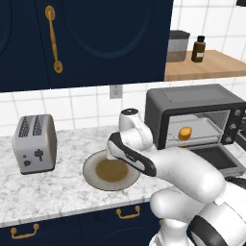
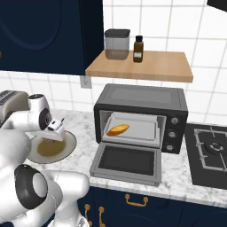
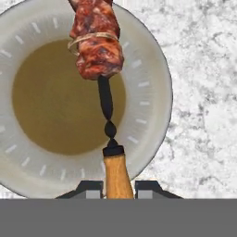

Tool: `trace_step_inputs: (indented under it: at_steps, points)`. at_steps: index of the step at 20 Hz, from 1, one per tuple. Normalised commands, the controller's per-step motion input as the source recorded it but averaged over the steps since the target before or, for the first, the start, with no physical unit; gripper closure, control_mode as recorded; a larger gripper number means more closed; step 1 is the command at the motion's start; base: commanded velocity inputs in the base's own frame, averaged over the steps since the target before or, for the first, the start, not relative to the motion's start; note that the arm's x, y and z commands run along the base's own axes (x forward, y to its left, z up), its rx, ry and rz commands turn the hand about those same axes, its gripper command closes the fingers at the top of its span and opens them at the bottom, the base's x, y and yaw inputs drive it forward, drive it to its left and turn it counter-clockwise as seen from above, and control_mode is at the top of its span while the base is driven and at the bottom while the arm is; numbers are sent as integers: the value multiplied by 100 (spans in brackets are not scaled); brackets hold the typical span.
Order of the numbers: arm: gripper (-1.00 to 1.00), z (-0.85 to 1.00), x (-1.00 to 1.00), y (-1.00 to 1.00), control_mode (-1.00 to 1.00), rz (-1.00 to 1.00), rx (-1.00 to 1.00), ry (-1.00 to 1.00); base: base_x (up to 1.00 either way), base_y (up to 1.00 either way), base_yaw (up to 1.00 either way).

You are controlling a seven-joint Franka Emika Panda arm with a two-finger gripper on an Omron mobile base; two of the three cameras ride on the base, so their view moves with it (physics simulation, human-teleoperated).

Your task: Pick up the kebab skewer and baguette bread, and place them inside the toaster oven. Close the toaster oven door and start by setting the timer.

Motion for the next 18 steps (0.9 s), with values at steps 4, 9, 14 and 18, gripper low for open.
trace_step_inputs:
  at_steps: [4, 9, 14, 18]
  points:
    - [100, 100, -70, -91, -100, 0, 0, -6, 0, 0, 0]
    - [100, 78, -62, -100, -100, 0, 0, 0, 0, 0, 0]
    - [100, 65, -35, -100, -100, 3, 0, 0, 0, 0, 0]
    - [100, 28, -38, -100, -100, 10, 0, -2, 0, 0, 0]
